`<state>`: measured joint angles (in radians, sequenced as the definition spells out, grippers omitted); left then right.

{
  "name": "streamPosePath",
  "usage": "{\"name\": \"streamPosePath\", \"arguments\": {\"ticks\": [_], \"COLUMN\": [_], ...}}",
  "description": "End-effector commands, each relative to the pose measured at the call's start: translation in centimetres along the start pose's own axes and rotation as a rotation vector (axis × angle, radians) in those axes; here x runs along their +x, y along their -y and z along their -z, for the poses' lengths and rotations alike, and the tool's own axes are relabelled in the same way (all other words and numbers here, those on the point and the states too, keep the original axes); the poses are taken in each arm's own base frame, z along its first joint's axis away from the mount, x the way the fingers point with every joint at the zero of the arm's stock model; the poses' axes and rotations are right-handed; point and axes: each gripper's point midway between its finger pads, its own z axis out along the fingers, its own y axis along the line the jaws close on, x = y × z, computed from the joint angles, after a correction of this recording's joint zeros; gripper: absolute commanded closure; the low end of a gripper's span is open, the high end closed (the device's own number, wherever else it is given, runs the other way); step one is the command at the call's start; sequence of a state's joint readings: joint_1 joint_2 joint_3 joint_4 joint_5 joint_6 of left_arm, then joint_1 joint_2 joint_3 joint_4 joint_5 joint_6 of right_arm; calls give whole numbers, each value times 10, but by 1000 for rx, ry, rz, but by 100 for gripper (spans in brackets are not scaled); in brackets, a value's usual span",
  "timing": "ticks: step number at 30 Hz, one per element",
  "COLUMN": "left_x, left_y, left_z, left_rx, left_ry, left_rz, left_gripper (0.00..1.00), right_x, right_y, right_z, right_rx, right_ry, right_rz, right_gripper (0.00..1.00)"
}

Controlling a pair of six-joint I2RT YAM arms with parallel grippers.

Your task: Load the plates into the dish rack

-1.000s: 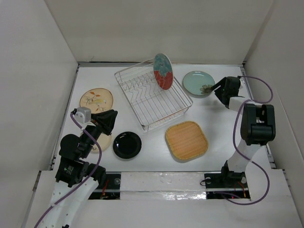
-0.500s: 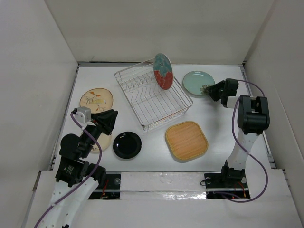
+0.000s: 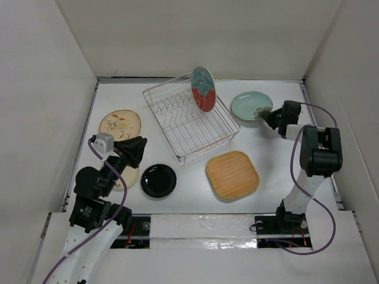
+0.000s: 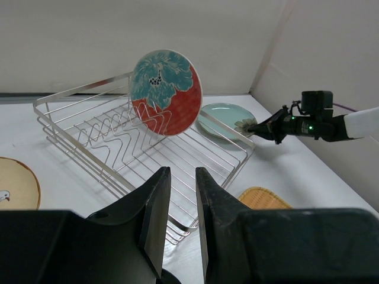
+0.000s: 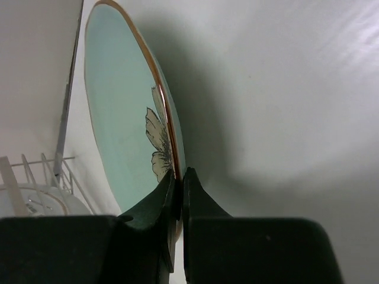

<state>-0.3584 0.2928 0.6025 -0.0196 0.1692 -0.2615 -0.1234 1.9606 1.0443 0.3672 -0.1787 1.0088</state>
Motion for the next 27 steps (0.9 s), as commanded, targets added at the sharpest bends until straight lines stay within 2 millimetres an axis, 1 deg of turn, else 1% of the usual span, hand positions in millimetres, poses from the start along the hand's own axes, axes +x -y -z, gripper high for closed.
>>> {"name": "streamPosePath", "arguments": {"ticks": [1,2,3,4,5,6,7,8,9,10,11,13,14,15,17,18,19,20,21,22,23,24,25,26,27], "left_x": [-13,-13,-13,-13,-14,-14,-15,-15,-15,-14,-15,-15,-15,-17,-16,-16,-16,-17,-16,-16,-16,-16,-16,-17,-17], "left_y": [7,7,7,7,7,8,8,8,9,9,9,10,10,10,10,10,11,11,12,12,12,12,12,12,12], "left_z": [-3,-2,-2,-2,-2,-2,-1,-1,-1,-1,0,0,0,1,1,2,2,2,2,2,2,3,3,3,3], "left_rx": [32,32,32,34,34,35,37,38,39,41,42,46,47,47,46,47,50,52,55,55,57,57,56,56,57], "left_ry": [42,42,42,43,45,46,48,50,49,47,50,52,53,58,56,58,58,59,57,57,58,59,60,61,63], "left_rz": [-21,-19,-19,-19,-19,-18,-20,-20,-19,-20,-19,-20,-18,-19,-17,-17,-16,-16,-16,-16,-17,-15,-15,-17,-17], "left_gripper": [79,79,79,79,79,79,79,79,79,79,79,79,79,79,79,79,79,79,79,79,79,79,79,79,79], "right_x": [-62,-77,-75,-79,-89,-91,-86,-88,-88,-90,-74,-62,-47,-39,-20,-8,1,12,24,32,44,51,56,61,73], "right_y": [-95,-115,-129,-139,-159,-169,-183,-197,-216,-239,-253,-278,-301,-311,-324,-347,-356,-354,-375,-381,-376,-378,-396,-390,-386], "right_z": [58,84,97,110,138,152,165,181,203,221,228,244,257,262,257,271,271,255,269,267,246,241,251,241,221], "right_rx": [-196,-213,-230,-241,-271,-289,-317,-344,-391,-432,-441,-473,-515,-533,-525,-577,-584,-530,-570,-566,-503,-478,-497,-433,-393], "right_ry": [272,355,377,412,481,512,531,569,595,621,608,613,606,597,563,554,544,528,529,525,509,505,519,512,493], "right_rz": [110,130,152,188,194,205,239,257,285,312,386,483,508,538,617,636,665,725,736,768,839,865,871,921,955], "right_gripper": [100,100,100,100,100,100,100,100,100,100,100,100,100,100,100,100,100,100,100,100,100,100,100,100,100]}}
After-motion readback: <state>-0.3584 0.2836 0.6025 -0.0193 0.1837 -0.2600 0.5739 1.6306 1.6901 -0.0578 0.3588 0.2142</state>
